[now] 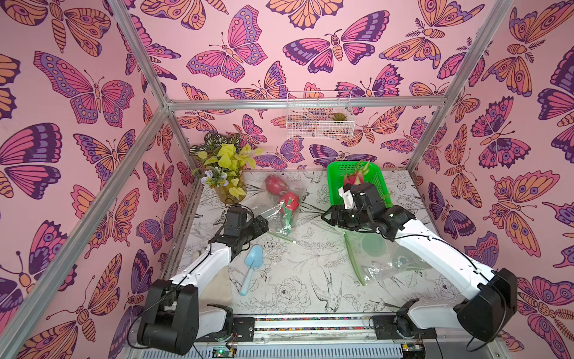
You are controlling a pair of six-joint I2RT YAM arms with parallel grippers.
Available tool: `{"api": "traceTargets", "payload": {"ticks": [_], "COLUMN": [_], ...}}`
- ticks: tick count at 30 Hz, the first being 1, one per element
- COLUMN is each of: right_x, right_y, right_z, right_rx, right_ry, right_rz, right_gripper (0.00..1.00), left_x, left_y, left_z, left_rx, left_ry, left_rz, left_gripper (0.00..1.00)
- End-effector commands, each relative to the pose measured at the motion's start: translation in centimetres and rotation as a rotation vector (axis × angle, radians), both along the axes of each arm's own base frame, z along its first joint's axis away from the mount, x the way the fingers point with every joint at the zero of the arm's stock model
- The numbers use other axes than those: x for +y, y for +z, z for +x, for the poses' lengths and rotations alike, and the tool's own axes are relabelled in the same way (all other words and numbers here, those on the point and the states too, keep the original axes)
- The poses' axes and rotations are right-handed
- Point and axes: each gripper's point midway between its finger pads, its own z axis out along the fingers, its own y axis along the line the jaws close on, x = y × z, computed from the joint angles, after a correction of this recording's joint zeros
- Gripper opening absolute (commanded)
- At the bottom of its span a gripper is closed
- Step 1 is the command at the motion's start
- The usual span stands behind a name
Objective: Open the zip-top bag and take out the dragon fruit
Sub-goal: Pick up the zipper food storage bag at the center of the board.
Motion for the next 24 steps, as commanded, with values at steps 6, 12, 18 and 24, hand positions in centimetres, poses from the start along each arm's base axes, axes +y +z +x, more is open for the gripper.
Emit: {"api": "traceTargets", "payload": {"ticks": [6,12,18,24], "right_x": [0.7,0.3,0.1,0.9], "right_y": [1.9,2.1,2.4,4.4], "right_z": [0.1,0.0,0.4,0.4], "right_rx": [-0.068,-0.086,-0.194,-0.524], "right_ry": [0.033,0.032,0.085,0.267], "right_rz": [0.034,0.02,-0.027,-0.069], "right_gripper": [0.59,0.59,0.59,0.6], "left_x": [-1.4,-2.2,-3.4,-5.3], "left_y": [-1.5,-1.4,3.8,12.0], "left_z": [3.2,4.2,3.3,2.8], "left_rx": [-0.045,-0.05,-0.077,-0.121], "left_ry": [-0.005,-0.02,-0.037,-0.064], "left_rz": [-0.118,-0.165,-0.234,-0.297], "left_gripper": [0.84,0.44,0.06,0.0]}}
